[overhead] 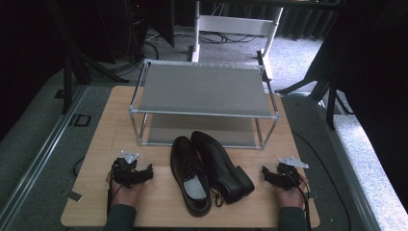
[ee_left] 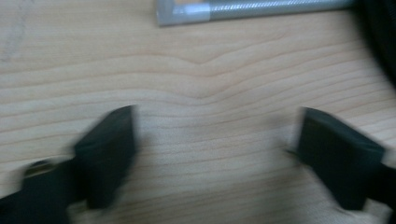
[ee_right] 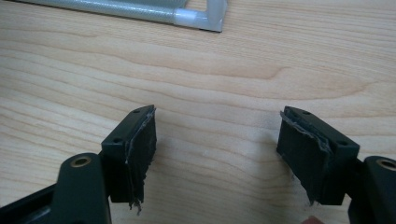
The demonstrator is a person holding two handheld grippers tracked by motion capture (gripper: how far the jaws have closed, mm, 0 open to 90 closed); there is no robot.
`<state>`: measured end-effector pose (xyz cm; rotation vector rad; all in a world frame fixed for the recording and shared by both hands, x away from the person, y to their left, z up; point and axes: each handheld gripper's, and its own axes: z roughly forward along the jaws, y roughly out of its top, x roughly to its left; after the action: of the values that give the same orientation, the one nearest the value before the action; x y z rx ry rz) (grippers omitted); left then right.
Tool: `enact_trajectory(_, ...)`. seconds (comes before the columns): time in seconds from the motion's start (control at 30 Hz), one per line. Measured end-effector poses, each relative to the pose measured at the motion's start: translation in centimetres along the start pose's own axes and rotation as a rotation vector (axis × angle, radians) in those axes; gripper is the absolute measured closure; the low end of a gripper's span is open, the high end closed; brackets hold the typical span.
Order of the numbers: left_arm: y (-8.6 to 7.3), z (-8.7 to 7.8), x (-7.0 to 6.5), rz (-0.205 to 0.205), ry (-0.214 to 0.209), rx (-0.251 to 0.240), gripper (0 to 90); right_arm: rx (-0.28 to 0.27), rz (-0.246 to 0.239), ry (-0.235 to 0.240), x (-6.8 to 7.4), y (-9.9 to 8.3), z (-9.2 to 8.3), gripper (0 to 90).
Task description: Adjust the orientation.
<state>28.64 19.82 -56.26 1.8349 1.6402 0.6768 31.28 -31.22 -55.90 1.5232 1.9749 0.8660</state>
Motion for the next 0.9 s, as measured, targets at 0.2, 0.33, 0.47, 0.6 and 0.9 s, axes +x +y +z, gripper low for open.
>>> enact_trajectory(0.2, 0.2, -0.8, -1.0, 0.044, -0.026, 0.003, 32.6, 0.005, -0.001, 0.000, 0.1, 0.0, -0.1, 27.5)
enact_trajectory(0.33, 0.3, -1.9, -1.9, 0.048, -0.126, -0.013, 32.6, 0.010, -0.001, 0.001, 0.1, 0.0, -0.1, 27.9)
enact_trajectory(0.47, 0.8, -4.1, -3.2, 0.086, -0.199, -0.058, 34.2, 0.015, -0.004, 0.006, 0.2, 0.0, -0.2, 28.3)
enact_trajectory(0.6, 1.3, -6.3, -4.5, 0.129, -0.270, -0.096, 34.6, 0.017, -0.004, 0.006, 0.2, 0.1, -0.2, 28.3)
enact_trajectory(0.9, 2.8, -8.6, -7.6, 0.207, -0.428, -0.120, 34.6, 0.018, -0.008, 0.008, 0.2, 0.1, -0.2, 28.2)
